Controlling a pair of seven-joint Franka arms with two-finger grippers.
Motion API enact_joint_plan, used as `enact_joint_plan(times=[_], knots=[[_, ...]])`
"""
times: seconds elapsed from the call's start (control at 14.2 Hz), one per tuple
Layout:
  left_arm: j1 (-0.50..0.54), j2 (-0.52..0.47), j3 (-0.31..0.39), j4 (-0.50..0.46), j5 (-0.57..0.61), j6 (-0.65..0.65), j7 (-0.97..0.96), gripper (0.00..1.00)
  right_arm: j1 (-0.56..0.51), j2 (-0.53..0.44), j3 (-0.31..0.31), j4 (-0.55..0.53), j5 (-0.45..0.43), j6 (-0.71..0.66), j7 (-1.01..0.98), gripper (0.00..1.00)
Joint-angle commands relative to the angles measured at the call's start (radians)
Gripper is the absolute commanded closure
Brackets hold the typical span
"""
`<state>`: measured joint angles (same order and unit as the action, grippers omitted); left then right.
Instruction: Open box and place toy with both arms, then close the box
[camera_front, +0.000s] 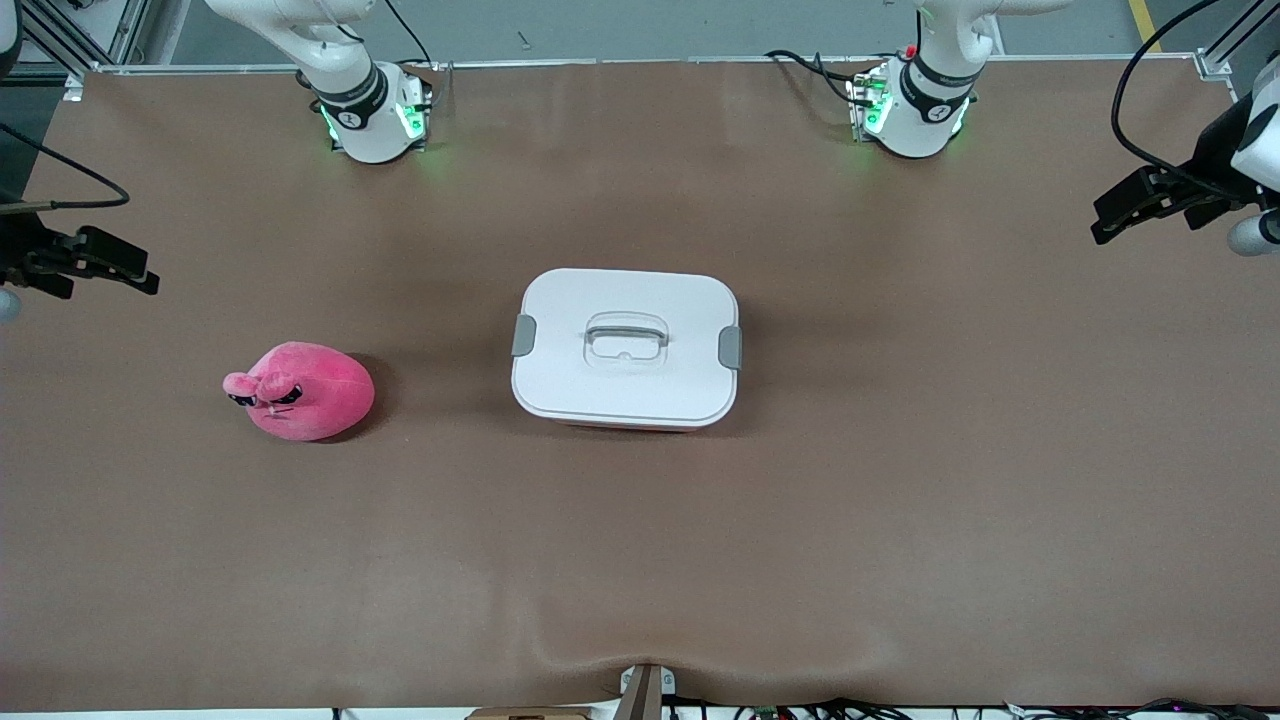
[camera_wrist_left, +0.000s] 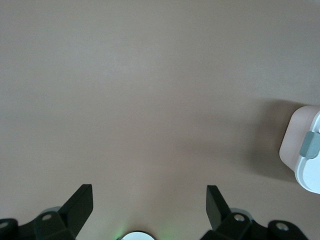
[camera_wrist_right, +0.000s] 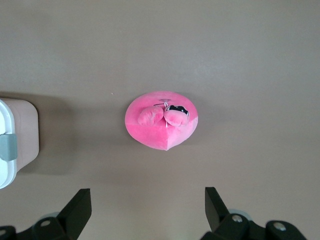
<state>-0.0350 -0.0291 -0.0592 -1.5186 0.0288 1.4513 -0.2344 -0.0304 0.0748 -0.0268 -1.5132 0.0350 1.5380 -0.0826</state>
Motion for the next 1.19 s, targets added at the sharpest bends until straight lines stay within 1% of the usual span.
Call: enact_joint_plan(times=[0.0,0.14,0.21,0.42,0.49,0.63,0.77,0.84,0.98,1.12], knots=[[-0.006,0.029,-0.004,0.029,-0.003,-0.017,-0.022,0.00,0.009,0.045,0.002,-0.001,0.017,0.068,0.001,0.00],[-0.040,0.049,-0.005,0.029,-0.024,-0.016,-0.099,0.00,0.010,0.071,0.002,-0.018,0.017,0.097,0.007,0.00],[-0.052,0.052,-0.005,0.029,-0.026,-0.009,-0.141,0.00,0.012,0.072,0.004,-0.045,0.017,0.132,0.007,0.00],[-0.080,0.096,-0.005,0.031,-0.026,-0.006,-0.167,0.00,0.023,0.072,0.004,-0.146,0.017,0.227,0.007,0.00],[-0.104,0.103,-0.005,0.031,-0.024,-0.005,-0.195,0.00,0.027,0.072,0.004,-0.169,0.017,0.247,0.007,0.00],[-0.137,0.118,-0.004,0.038,-0.024,0.014,-0.262,0.00,0.027,0.086,0.004,-0.182,0.017,0.255,0.007,0.00],[-0.146,0.149,-0.005,0.063,-0.024,0.017,-0.275,0.00,0.033,0.115,0.004,-0.182,0.017,0.257,0.007,0.00],[-0.169,0.162,-0.004,0.067,-0.023,0.017,-0.287,0.00,0.038,0.129,0.004,-0.183,0.017,0.258,0.006,0.00],[-0.218,0.190,-0.004,0.069,-0.023,0.038,-0.392,0.00,0.038,0.138,0.002,-0.197,0.017,0.275,0.004,0.00],[-0.275,0.219,-0.004,0.069,-0.024,0.070,-0.512,0.00,0.037,0.140,0.004,-0.235,0.016,0.324,-0.003,0.00]])
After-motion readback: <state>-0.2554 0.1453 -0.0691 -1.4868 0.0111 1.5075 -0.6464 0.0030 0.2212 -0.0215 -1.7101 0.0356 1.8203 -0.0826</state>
